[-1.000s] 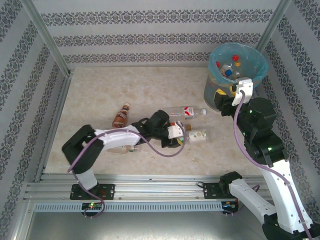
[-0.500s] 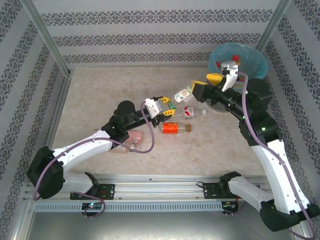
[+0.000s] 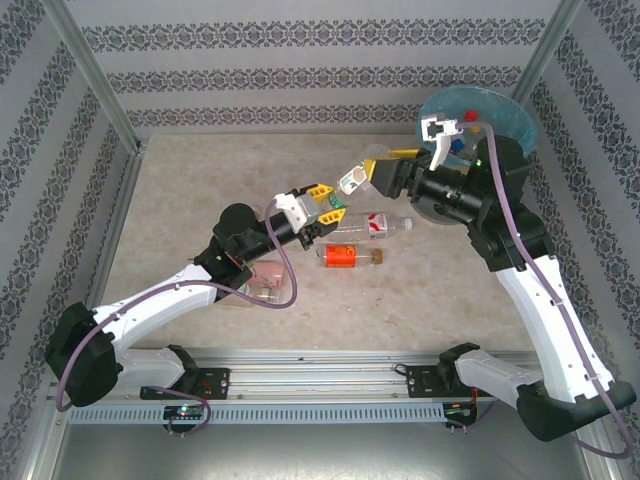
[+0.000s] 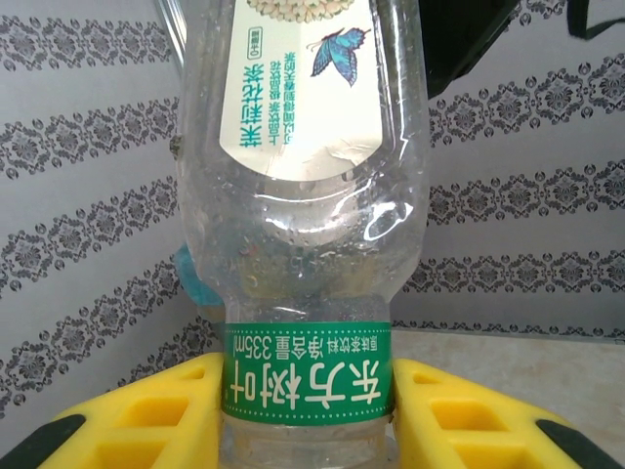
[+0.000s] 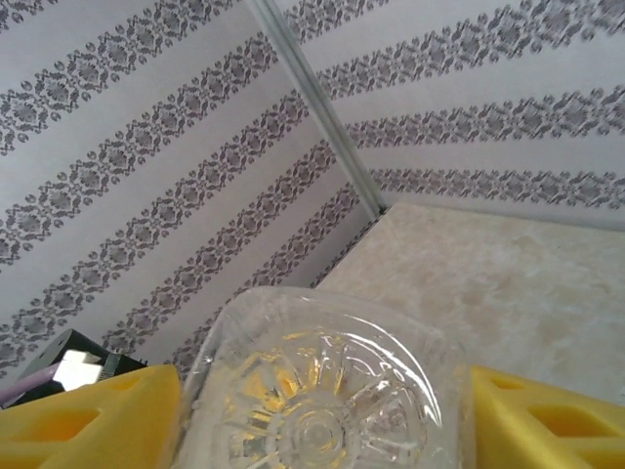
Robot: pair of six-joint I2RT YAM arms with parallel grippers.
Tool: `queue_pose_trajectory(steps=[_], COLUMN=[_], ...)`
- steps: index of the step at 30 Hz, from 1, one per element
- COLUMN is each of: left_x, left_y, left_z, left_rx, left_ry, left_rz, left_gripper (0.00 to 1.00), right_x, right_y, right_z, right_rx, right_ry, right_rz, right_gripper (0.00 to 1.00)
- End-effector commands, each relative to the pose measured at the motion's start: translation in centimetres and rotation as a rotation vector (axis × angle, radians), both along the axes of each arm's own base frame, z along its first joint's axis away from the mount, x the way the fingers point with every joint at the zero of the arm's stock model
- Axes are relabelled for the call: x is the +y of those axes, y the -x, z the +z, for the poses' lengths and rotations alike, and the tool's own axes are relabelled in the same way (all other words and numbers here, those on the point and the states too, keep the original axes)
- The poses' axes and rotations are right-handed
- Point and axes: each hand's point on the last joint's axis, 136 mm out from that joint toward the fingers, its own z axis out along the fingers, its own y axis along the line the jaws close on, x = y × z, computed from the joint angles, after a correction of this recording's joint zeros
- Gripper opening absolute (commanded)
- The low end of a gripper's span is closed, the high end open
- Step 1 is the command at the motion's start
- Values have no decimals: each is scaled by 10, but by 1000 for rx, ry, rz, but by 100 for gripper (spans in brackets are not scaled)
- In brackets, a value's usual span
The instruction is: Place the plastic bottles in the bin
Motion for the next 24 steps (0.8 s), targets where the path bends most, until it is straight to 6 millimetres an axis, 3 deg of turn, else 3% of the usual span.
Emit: queue_pose_trajectory(steps=[1,9,12,15,19,24], left_x=[9,13,22,26,21,5], left_y=[3,0,-6,-12,-22,-28], left_z=[20,21,22,21,22,26], left_rx=[-45,-38,-35,-26,-2,57], left_ry=[51,64,87,97,97,80], left_rz=[12,45,103,144,155,106], left_gripper=[0,2,53,78,82,83], right_x=[9,-2,-11,-29,-65,-134], right_y=[13,12,8,0,-11,-30], right_z=[10,15,18,23,34,51], right_rx=[-13,-70,-109,-138,-195,-270], right_ry=[-4,37,67,118,213,366], right_rz=[63,-14,-75,-190,-390,-715], right_gripper=[67,44,40,38,36,34])
